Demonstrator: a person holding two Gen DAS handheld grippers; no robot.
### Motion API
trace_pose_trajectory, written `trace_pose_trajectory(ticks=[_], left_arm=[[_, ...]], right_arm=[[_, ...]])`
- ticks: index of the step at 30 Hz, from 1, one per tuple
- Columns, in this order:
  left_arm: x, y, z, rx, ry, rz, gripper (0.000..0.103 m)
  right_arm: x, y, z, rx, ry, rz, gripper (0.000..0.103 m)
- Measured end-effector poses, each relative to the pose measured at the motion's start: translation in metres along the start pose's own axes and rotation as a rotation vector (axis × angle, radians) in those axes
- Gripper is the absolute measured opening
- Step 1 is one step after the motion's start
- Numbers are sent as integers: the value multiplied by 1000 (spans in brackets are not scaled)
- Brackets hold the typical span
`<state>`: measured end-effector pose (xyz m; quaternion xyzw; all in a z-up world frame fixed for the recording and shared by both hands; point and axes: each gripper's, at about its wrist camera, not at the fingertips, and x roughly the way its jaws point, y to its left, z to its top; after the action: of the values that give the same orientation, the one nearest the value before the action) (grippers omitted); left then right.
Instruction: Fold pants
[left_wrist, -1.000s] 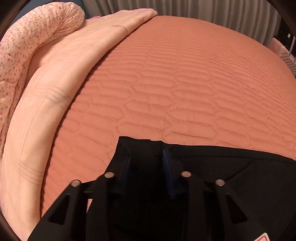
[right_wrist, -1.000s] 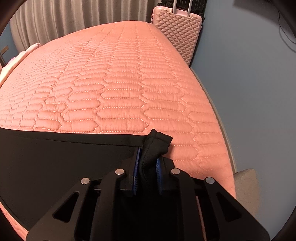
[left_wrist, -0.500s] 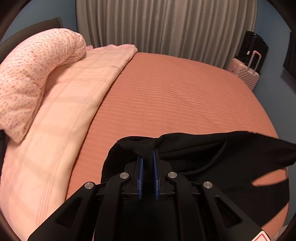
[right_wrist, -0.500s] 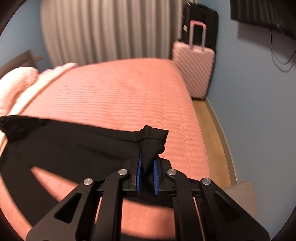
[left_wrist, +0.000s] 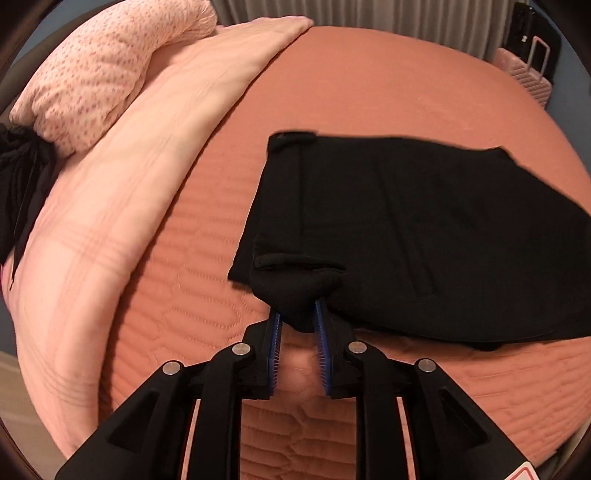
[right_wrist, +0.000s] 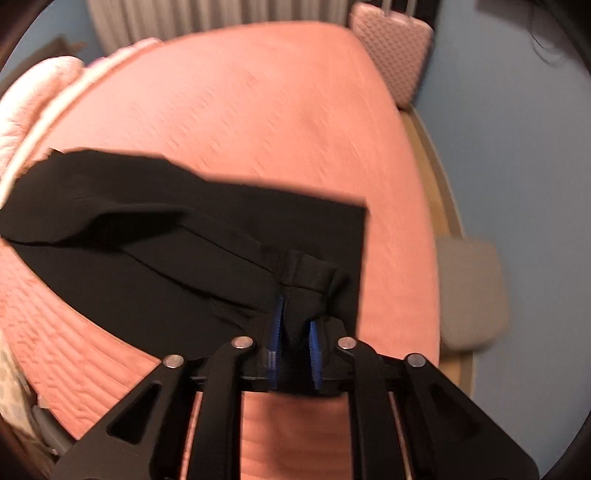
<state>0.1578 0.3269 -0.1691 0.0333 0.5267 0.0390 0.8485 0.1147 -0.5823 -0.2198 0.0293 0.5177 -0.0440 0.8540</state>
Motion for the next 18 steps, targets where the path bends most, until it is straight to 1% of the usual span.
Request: trace_pose_trajectory(ticks=[1, 3, 4, 5, 6, 7, 9, 10, 11, 12, 13, 14, 15, 16, 17, 18], left_arm=[[4, 5, -3, -33, 5, 4, 24], [-2, 14, -6, -91, -25, -9, 29], [-6, 18, -6, -114, -38, -21, 29], [-9, 19, -4, -114, -45, -23, 29], [-10, 20, -3, -103, -47, -18, 29], [-11, 18, 0, -91, -50, -7, 29], [-12, 18, 4, -99, -55, 3, 29], [-12, 20, 9, -115, -69, 7, 29], [-12, 20, 13, -124, -76, 20, 29], [-11, 20, 16, -135, -80, 34, 29], [-8, 21, 20, -144, -70, 50, 29], [-6, 22, 22, -149, -60, 60, 29], [-6, 24, 22, -149, -57, 67, 32], [-6, 26, 21, -146, -49, 90, 38], [-7, 30, 19, -150, -40, 116, 47], [-9, 33, 17, -152, -37, 122, 51]], right_arm=[[-6, -4, -5, 22, -11, -7, 27], [-23, -8, -12, 47, -43, -27, 42], [-34, -12, -16, 61, -59, -30, 45], [-40, -14, -22, 68, -70, -44, 50], [-48, -17, -27, 89, -80, -65, 52], [-55, -21, -32, 128, -87, -66, 52], [-67, -27, -41, 215, -114, -44, 52], [-71, -25, -42, 247, -138, -7, 53], [-72, -22, -43, 256, -154, 17, 59], [-71, -19, -44, 260, -155, 23, 67], [-69, -15, -43, 269, -146, 34, 70], [-67, -11, -42, 275, -140, 45, 70], [-69, -5, -43, 276, -141, 61, 70], [-70, 4, -42, 267, -151, 83, 70], [-67, 9, -39, 250, -153, 89, 71], [-65, 15, -39, 221, -146, 83, 71]])
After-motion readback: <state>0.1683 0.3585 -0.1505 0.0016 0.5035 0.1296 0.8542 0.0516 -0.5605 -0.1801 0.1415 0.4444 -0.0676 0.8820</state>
